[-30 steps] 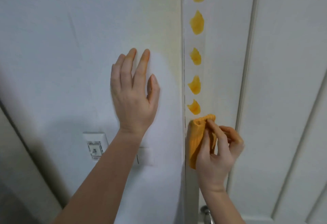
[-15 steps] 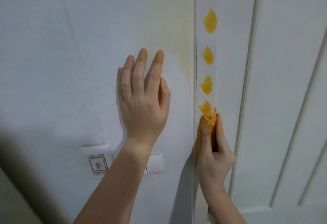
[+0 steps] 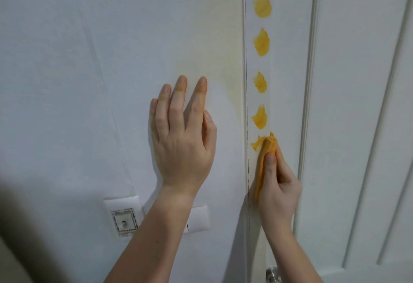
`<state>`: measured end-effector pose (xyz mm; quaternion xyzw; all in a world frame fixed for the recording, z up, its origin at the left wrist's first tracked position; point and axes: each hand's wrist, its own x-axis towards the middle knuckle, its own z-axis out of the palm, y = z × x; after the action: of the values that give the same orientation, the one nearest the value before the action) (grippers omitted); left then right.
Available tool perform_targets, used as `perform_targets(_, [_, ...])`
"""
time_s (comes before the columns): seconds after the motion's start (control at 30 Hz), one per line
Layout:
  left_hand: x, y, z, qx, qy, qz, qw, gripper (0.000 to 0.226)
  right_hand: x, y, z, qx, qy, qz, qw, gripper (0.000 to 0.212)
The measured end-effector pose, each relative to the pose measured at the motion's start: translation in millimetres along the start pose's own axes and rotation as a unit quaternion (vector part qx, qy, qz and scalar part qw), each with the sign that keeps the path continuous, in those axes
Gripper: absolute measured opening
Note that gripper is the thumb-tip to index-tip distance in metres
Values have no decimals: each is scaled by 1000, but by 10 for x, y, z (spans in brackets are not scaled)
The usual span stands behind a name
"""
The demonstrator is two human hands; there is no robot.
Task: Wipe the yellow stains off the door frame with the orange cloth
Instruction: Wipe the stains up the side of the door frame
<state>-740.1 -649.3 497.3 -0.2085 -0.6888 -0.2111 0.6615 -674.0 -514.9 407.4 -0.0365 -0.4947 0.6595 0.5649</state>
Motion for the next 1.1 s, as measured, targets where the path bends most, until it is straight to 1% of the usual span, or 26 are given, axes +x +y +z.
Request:
perform_targets(0.1, [5, 7, -11, 4, -1, 2, 1000, 50, -191, 27, -17, -31, 10, 5, 999, 42])
perform_targets(0.17, [4, 14, -9, 4, 0, 2, 1000, 50, -219, 5, 25, -59, 12, -13, 998, 49])
perform_targets(0.23, [-2, 17, -1, 6, -3, 2, 1000, 51, -88, -63, 73, -77, -6, -34, 996, 52])
perform_targets(0.37, [-1, 21, 6, 7, -4, -8, 1000, 50, 122, -93, 24, -53, -59, -32, 996, 46])
perform_targets(0.43, [6, 33, -1, 6, -5, -9, 1000, 50, 13, -34, -21, -57, -55, -19, 997, 46])
perform_targets(0.5, [9, 41, -4, 8, -7, -7, 1000, 50, -121, -15, -8, -60, -39, -6, 997, 52])
perform_targets(0.57, [11, 42, 3, 12, -7, -8, 1000, 49, -133, -56, 52, -74, -37, -34, 996, 57])
perform_targets(0.63, [11, 42, 13, 17, -5, -10, 1000, 49, 3, -129, 116, -86, -54, -70, 992, 58])
perform_targets(0.77, [16, 60, 23, 17, 3, -16, 1000, 48, 223, -162, 82, -41, -83, -27, 995, 44])
perform_targets(0.9, [19, 71, 26, 16, 6, -13, 1000, 47, 54, -53, 9, -40, -47, -16, 998, 41])
perform_targets(0.97, [17, 78, 36, 17, 9, -12, 1000, 47, 54, -110, 83, -30, -44, -34, 998, 42])
perform_targets(1.03, [11, 80, 46, 21, 13, -12, 1000, 47, 142, -221, 170, -22, -52, -57, 997, 47])
perform_targets(1.1, [7, 73, 58, 19, 17, -11, 1000, 47, 284, -317, 233, -11, -69, -47, 996, 53])
